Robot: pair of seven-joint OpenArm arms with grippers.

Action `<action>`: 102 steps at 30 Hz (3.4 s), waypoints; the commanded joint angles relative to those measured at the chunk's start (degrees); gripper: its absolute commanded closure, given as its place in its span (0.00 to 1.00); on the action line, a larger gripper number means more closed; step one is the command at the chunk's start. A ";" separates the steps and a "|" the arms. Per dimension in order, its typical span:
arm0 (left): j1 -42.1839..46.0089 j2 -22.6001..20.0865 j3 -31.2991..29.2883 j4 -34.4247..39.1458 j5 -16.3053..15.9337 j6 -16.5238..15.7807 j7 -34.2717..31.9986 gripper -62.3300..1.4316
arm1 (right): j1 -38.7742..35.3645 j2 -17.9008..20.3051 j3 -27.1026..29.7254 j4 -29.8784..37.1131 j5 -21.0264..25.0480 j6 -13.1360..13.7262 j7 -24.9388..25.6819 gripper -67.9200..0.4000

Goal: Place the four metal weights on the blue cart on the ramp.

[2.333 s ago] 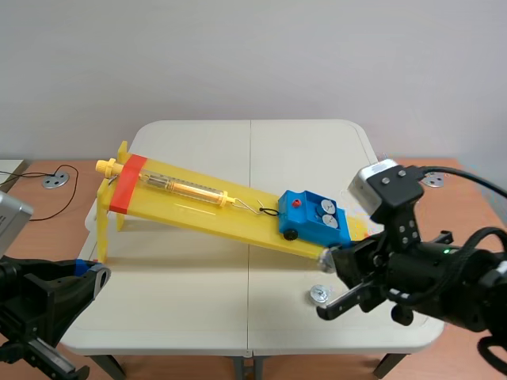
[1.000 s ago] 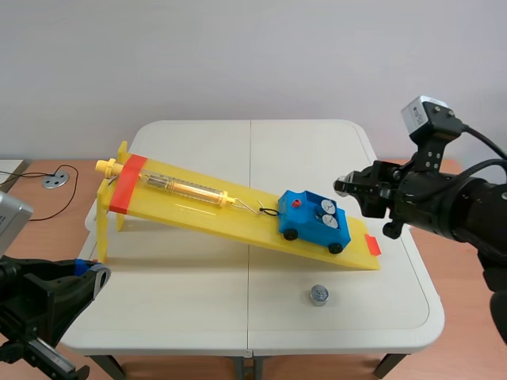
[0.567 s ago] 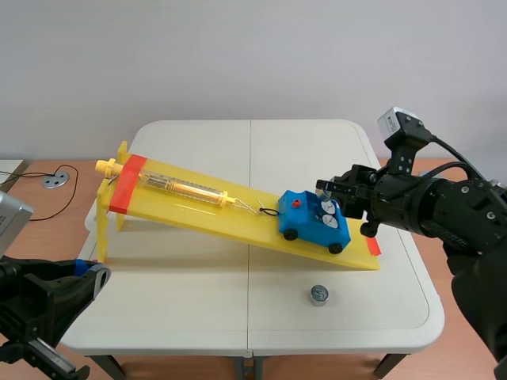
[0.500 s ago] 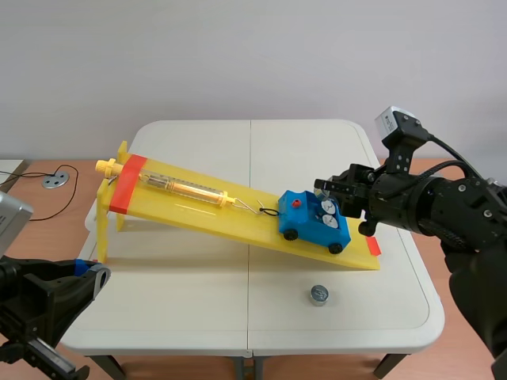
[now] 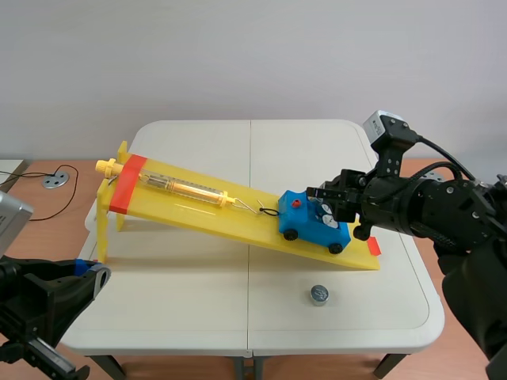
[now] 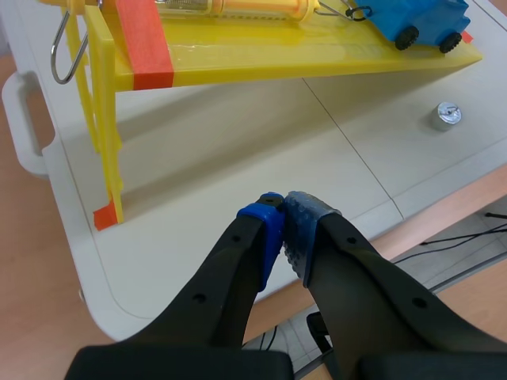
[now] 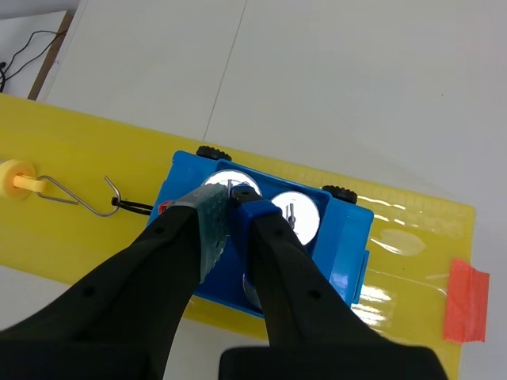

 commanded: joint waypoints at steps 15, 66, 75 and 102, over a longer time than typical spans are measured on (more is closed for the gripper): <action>-1.11 0.44 -0.90 3.98 -2.95 -1.42 -5.92 0.93 | 6.73 0.68 0.22 2.23 3.21 1.03 10.67 0.75; -1.11 0.44 -0.90 3.98 -2.95 -1.42 -5.95 0.93 | -23.87 17.03 -1.66 26.34 -10.86 8.17 12.13 0.68; -1.11 0.46 -0.90 3.98 -2.95 -1.42 -5.92 0.93 | -17.94 11.98 -7.61 18.71 -16.22 6.12 14.73 0.68; -1.11 0.46 -0.90 3.98 -2.93 -1.42 -5.92 0.93 | -9.29 6.36 -19.17 3.43 -27.78 -8.61 19.02 0.68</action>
